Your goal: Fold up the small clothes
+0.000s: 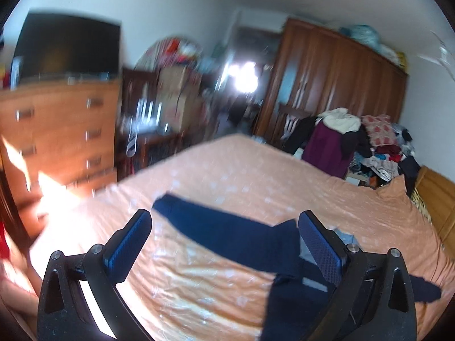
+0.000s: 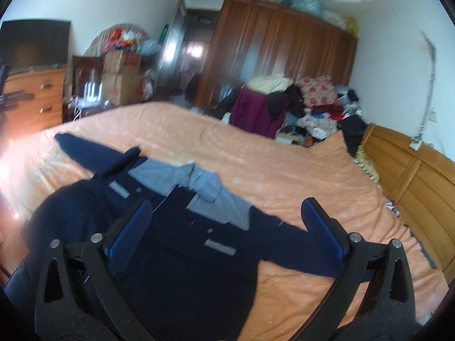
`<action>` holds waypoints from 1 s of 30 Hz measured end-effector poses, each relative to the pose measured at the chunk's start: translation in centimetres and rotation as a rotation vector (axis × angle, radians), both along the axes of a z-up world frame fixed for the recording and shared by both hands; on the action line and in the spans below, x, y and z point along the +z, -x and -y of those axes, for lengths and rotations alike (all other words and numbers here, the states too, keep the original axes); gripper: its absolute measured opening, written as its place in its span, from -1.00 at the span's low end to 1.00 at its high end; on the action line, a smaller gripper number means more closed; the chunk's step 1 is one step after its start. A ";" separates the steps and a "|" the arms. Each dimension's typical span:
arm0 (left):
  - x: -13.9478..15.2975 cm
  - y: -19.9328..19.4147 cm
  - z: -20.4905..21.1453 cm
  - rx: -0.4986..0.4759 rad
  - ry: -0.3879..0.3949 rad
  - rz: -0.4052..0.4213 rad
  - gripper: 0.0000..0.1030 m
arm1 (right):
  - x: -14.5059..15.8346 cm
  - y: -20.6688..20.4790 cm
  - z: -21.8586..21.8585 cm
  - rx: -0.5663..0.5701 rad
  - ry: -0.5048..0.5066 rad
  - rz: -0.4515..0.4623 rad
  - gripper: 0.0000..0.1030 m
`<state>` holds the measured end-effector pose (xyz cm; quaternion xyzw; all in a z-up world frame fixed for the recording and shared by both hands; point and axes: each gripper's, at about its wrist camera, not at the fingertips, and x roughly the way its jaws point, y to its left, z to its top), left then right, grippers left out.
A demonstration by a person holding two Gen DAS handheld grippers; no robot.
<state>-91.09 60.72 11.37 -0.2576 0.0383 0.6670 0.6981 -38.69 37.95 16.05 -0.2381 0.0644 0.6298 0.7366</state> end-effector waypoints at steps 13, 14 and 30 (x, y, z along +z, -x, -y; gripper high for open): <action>-20.9 7.4 -22.3 0.010 0.430 0.260 0.24 | -6.1 3.1 -8.6 0.038 0.249 -0.076 1.00; -21.9 7.9 -23.5 0.027 0.449 0.257 0.24 | -6.4 3.5 -9.3 0.047 0.258 -0.072 1.00; -10.7 -8.9 -24.3 -0.374 0.131 0.160 -0.74 | -9.1 -2.0 -13.0 0.049 0.305 -0.444 0.56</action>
